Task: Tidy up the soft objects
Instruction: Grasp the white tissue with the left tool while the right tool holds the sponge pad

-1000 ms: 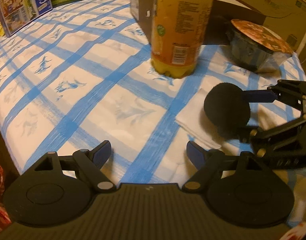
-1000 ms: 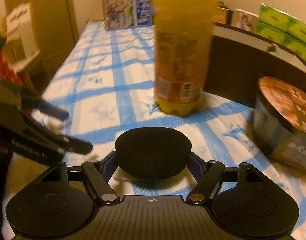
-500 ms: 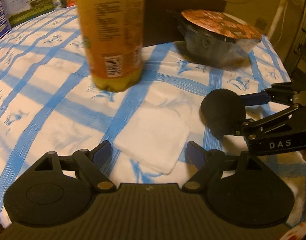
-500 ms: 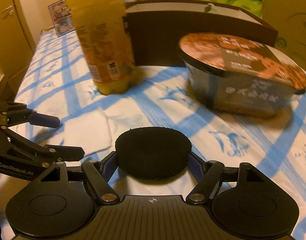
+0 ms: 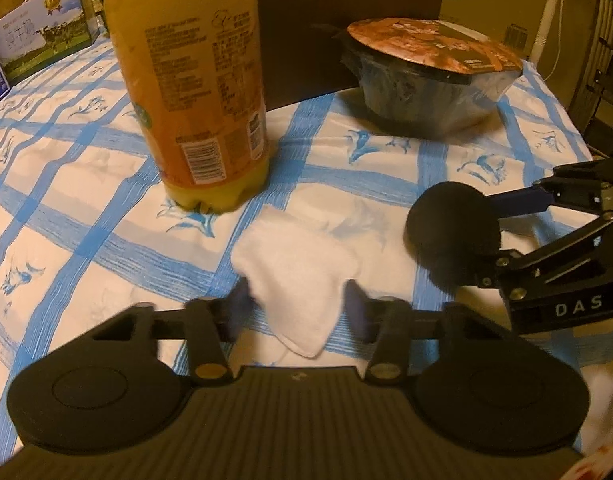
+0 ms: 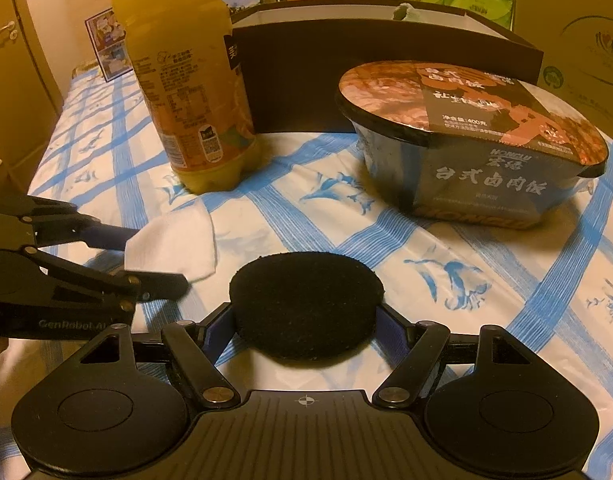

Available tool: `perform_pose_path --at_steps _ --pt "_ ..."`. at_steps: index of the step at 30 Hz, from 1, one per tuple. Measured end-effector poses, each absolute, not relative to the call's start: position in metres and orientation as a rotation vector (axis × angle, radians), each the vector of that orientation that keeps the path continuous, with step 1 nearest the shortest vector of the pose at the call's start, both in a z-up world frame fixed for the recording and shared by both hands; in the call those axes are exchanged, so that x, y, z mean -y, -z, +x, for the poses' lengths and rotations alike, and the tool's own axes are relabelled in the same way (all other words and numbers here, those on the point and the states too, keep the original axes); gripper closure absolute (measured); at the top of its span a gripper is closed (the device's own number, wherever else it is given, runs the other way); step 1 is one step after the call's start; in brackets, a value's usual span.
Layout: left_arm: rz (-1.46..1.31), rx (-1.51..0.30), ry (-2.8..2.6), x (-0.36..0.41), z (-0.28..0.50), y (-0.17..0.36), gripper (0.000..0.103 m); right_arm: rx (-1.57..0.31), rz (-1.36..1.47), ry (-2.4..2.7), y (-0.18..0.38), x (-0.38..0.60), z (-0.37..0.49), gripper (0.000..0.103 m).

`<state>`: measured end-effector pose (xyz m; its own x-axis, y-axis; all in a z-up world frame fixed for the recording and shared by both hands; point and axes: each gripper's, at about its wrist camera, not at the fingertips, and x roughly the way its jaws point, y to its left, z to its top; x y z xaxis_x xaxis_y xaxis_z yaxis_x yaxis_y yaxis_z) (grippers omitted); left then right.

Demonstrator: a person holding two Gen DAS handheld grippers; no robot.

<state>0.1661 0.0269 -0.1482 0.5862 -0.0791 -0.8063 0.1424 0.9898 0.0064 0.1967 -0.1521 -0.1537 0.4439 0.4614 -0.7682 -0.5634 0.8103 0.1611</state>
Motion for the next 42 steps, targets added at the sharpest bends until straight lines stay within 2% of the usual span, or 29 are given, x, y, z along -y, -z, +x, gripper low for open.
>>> perform_pose_path --at_steps 1,3,6,12,14,16,18,20,26,35,37,39,40,41,42 --pt "0.077 -0.935 0.132 -0.026 0.166 0.148 0.071 -0.912 -0.122 -0.637 0.153 0.153 0.197 0.028" --pt "0.08 -0.934 0.139 -0.025 0.166 0.147 0.084 -0.913 -0.119 -0.636 0.153 0.153 0.197 0.028" --pt "0.077 -0.935 0.139 -0.024 0.164 0.145 0.095 -0.915 -0.116 -0.633 0.153 0.153 0.197 0.028" --pt "0.075 -0.934 0.136 -0.024 0.16 0.142 0.096 -0.92 -0.103 -0.632 0.152 0.154 0.197 0.024" --pt "0.072 -0.938 0.138 -0.024 0.158 0.141 0.091 -0.921 -0.101 -0.632 0.152 0.154 0.197 0.023" --pt "0.077 -0.942 0.135 -0.023 0.155 0.141 0.075 -0.923 -0.103 -0.635 0.153 0.153 0.197 0.021" --pt "0.089 -0.929 0.126 -0.021 0.152 0.141 0.051 -0.922 -0.108 -0.636 0.154 0.152 0.196 0.021" --pt "0.102 -0.915 0.12 -0.02 0.15 0.141 0.043 -0.923 -0.108 -0.636 0.154 0.152 0.197 0.02" --pt "0.114 -0.907 0.091 -0.021 0.159 0.146 0.032 -0.923 -0.125 -0.631 0.156 0.15 0.199 0.017" --pt "0.093 -0.893 0.06 -0.023 0.18 0.154 0.032 -0.923 -0.117 -0.628 0.158 0.151 0.201 0.017" --pt "0.089 -0.887 0.068 -0.023 0.182 0.153 0.043 -0.921 -0.115 -0.628 0.158 0.152 0.201 0.017" --pt "0.071 -0.884 0.089 -0.023 0.183 0.153 0.069 -0.921 -0.116 -0.629 0.158 0.152 0.201 0.017" --pt "0.068 -0.881 0.093 -0.023 0.183 0.152 0.075 -0.921 -0.117 -0.629 0.158 0.152 0.201 0.017" --pt "0.072 -0.88 0.093 -0.023 0.183 0.152 0.087 -0.92 -0.117 -0.629 0.158 0.151 0.201 0.017" --pt "0.08 -0.879 0.088 -0.023 0.183 0.152 0.095 -0.918 -0.117 -0.628 0.158 0.151 0.2 0.017"
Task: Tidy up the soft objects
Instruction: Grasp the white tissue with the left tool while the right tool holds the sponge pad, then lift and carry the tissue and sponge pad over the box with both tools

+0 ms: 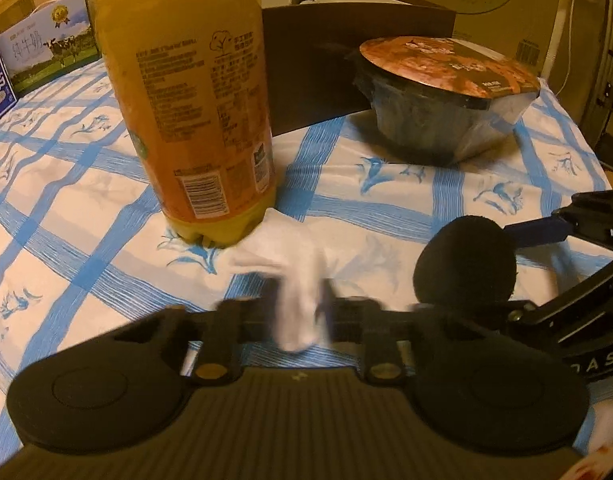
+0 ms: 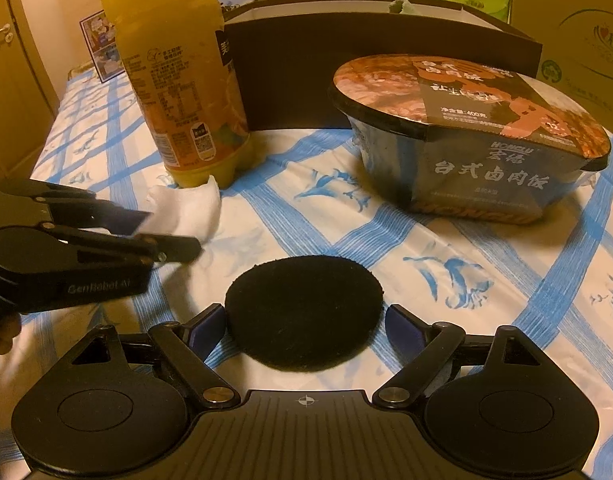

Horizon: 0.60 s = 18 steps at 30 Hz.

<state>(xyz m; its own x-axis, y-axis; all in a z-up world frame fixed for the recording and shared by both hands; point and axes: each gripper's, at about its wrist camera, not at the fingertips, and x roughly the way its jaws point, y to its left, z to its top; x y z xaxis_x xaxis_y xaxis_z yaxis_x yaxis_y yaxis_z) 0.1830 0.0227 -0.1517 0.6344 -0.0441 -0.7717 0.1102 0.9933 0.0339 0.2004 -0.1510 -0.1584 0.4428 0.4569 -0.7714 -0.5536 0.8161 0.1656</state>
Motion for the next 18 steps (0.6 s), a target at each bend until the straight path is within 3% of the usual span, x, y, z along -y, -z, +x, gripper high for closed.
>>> perform_pose_path --at_steps 18 --pt "0.049 -0.916 0.003 -0.045 0.165 0.146 0.096 -0.89 -0.208 -0.609 0.163 0.134 0.2 0.018"
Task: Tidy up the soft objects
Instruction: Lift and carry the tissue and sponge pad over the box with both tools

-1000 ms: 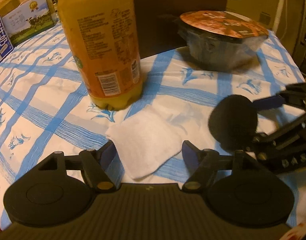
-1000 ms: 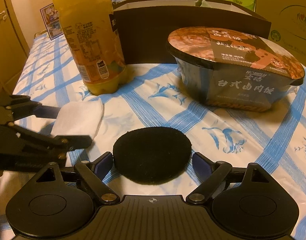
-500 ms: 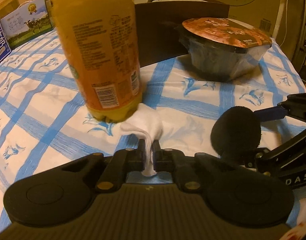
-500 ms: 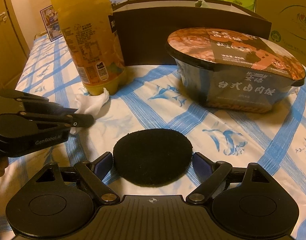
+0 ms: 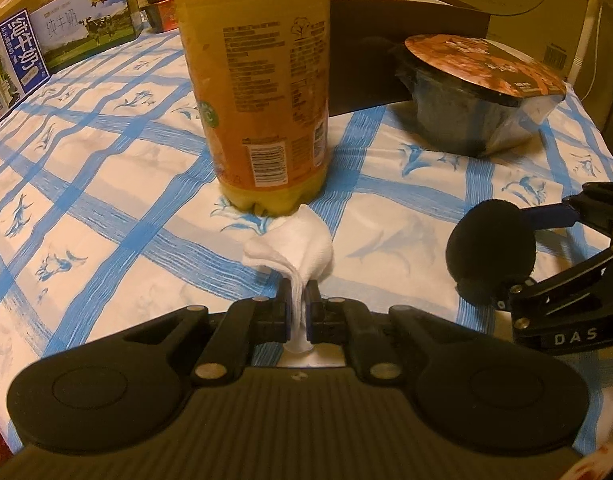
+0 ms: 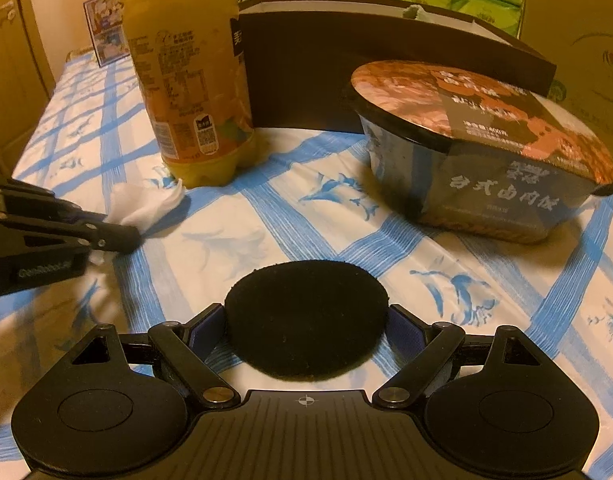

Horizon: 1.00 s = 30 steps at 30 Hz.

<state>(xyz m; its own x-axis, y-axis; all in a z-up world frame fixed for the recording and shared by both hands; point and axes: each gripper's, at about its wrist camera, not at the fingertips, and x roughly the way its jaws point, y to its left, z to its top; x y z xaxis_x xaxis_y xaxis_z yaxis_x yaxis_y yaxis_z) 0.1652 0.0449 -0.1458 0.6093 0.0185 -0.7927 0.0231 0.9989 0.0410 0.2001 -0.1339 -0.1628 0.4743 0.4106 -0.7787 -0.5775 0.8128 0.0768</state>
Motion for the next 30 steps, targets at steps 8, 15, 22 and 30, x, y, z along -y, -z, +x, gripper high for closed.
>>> perform_pose_path --at_steps 8,15,22,30 --pt "0.042 -0.913 -0.003 -0.049 0.161 0.143 0.097 -0.88 -0.222 -0.621 0.159 0.135 0.201 0.027" --pt "0.041 -0.903 -0.018 -0.052 0.159 0.137 0.097 -0.866 -0.221 -0.641 0.153 0.135 0.2 0.028" --pt "0.032 -0.89 -0.034 -0.059 0.154 0.129 0.097 -0.849 -0.2 -0.667 0.143 0.136 0.198 0.029" --pt "0.037 -0.849 -0.066 -0.075 0.151 0.111 0.097 -0.823 -0.162 -0.713 0.119 0.138 0.199 0.029"
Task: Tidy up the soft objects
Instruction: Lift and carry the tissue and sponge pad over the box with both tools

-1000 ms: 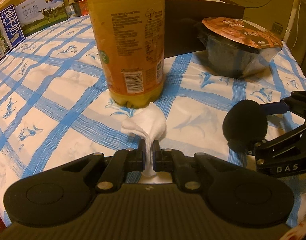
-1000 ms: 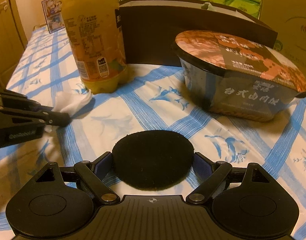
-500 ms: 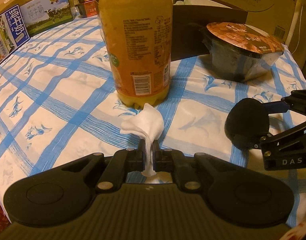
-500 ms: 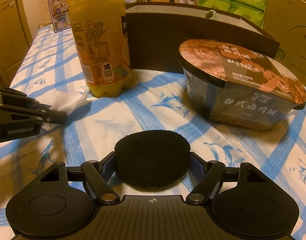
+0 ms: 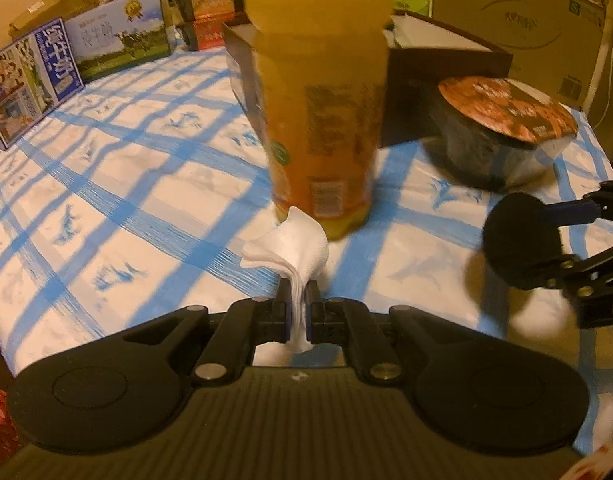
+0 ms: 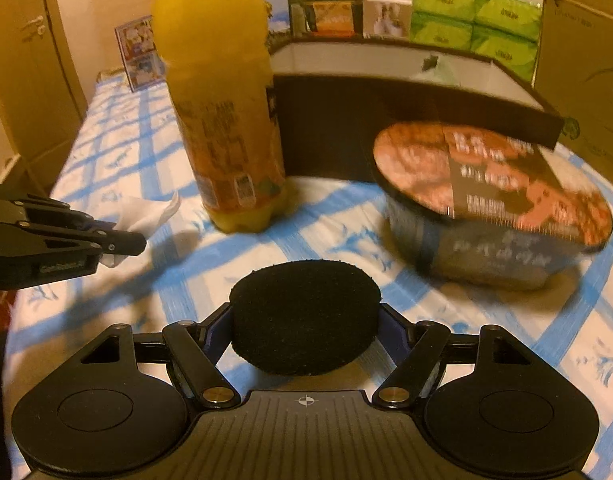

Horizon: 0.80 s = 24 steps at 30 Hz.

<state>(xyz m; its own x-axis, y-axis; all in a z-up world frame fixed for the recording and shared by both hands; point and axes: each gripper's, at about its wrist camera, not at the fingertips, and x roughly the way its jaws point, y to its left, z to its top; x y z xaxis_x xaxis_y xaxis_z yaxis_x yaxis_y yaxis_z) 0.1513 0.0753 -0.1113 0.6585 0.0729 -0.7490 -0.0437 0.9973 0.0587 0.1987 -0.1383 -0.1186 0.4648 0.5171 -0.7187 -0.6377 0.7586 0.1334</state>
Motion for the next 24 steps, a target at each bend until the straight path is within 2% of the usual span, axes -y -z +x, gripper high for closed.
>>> perform_pose_path --at_steps 12,24 --pt "0.044 -0.718 -0.154 -0.142 0.188 0.059 0.097 -0.704 -0.121 -0.763 0.064 0.134 0.236 0.029" --pt "0.039 -0.616 -0.054 -0.176 0.295 0.007 0.097 -0.616 -0.033 -0.736 0.021 0.125 0.351 0.029"
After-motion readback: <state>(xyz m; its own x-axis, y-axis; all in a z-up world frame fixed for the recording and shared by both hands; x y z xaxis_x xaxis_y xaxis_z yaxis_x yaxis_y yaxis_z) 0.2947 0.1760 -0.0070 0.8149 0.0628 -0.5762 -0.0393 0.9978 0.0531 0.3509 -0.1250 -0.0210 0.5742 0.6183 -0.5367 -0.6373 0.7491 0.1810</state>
